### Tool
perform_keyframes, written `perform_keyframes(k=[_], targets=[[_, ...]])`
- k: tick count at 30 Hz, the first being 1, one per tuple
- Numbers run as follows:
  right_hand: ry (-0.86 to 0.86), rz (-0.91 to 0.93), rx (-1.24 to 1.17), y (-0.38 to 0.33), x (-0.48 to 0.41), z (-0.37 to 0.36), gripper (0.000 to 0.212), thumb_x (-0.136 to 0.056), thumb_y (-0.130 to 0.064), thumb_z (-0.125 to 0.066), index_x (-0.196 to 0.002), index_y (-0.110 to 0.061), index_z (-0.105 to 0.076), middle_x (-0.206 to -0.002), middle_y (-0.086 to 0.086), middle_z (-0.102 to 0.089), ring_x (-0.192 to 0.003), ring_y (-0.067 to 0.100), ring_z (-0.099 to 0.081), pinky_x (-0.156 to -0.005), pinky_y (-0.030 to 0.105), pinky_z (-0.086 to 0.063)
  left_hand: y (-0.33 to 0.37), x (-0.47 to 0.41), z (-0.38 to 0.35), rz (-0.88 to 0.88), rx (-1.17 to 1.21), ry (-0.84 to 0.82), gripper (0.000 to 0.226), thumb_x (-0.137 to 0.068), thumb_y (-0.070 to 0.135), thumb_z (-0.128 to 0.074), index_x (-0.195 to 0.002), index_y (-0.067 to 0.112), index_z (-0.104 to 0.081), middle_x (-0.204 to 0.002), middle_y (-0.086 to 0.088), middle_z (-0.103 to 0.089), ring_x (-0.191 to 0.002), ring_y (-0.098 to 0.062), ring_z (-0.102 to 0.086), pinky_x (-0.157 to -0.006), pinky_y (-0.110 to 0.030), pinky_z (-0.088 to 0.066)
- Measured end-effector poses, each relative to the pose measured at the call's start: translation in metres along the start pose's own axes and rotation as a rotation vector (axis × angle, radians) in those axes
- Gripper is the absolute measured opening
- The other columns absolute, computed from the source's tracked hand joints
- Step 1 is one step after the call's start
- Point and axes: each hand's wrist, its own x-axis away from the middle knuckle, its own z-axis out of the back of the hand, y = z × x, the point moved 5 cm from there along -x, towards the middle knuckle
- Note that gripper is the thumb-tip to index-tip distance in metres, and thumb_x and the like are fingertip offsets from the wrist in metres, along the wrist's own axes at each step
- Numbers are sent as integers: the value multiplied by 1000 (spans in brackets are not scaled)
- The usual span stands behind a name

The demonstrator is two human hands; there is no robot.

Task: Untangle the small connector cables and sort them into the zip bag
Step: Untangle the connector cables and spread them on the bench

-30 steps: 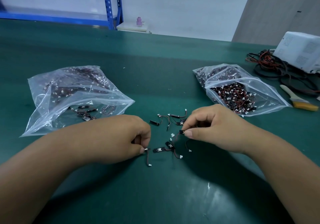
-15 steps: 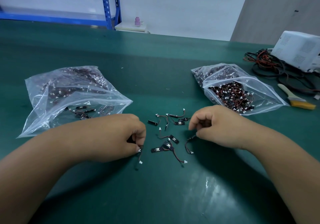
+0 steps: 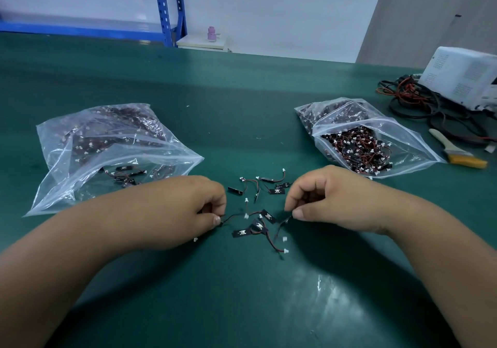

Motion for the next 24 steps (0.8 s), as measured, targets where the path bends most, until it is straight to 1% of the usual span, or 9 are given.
perform_keyframes(k=[4,5,7,9,12,15,17,20,24], targets=[[192,-1,34,5,-5,7,27,-84,-4,-73,-78,-30,-74,-63,-16,-63,-57,-1,-50,-57,13,-42,0,-1,3,-25,11,64,17,-92,36,-58,-78,41,-49,-86,19,-55,-79,3,-52,-70,-21,-44],[224,-11,53,7,-6,9,27,-84,-5,-72,-77,-31,-74,-62,-16,-61,-56,-1,-49,-56,13,-42,0,-1,3,-27,18,77,17,-92,37,-58,-79,42,-49,-86,21,-56,-78,4,-52,-66,-19,-41],[240,-29,88,9,-6,10,26,-85,-6,-72,-76,-31,-73,-62,-17,-61,-56,-2,-49,-56,12,-42,0,-2,4,-25,38,103,16,-92,37,-59,-81,43,-49,-89,31,-55,-77,6,-52,-60,-17,-36],[211,-40,110,10,-6,9,24,-85,-7,-73,-77,-30,-72,-63,-18,-62,-56,-3,-50,-57,12,-43,-1,-2,5,-23,59,131,15,-92,37,-60,-82,43,-50,-89,35,-54,-77,6,-52,-59,-17,-34],[142,-36,95,8,-4,5,19,-81,-8,-77,-81,-26,-73,-65,-15,-64,-54,-2,-51,-56,12,-43,-3,-2,5,-18,54,135,14,-90,38,-62,-82,43,-51,-90,36,-54,-77,7,-52,-59,-16,-36],[67,-20,130,4,-3,3,14,-79,-13,-81,-80,-24,-72,-63,-15,-61,-53,-2,-49,-54,13,-41,-6,-2,1,-4,40,65,13,-88,39,-66,-85,40,-54,-88,37,-56,-75,8,-55,-62,-16,-42],[0,-22,153,3,-2,0,13,-78,-18,-83,-79,-25,-72,-62,-13,-59,-53,0,-48,-53,15,-40,-6,-2,-3,-1,11,30,12,-89,39,-65,-84,40,-54,-85,36,-58,-74,10,-55,-63,-16,-42],[-56,-32,185,3,-1,-2,14,-77,-24,-83,-79,-29,-70,-62,-12,-57,-53,2,-47,-53,18,-41,-3,-3,-6,-23,-48,78,10,-89,42,-62,-84,41,-53,-80,25,-59,-78,12,-51,-62,-14,-39],[-52,-22,190,2,-3,-7,15,-79,-24,-82,-77,-32,-70,-61,-14,-58,-53,1,-48,-53,19,-42,8,-3,-8,-94,-35,153,11,-87,47,-61,-86,39,-53,-82,23,-57,-82,10,-50,-61,-12,-36]])
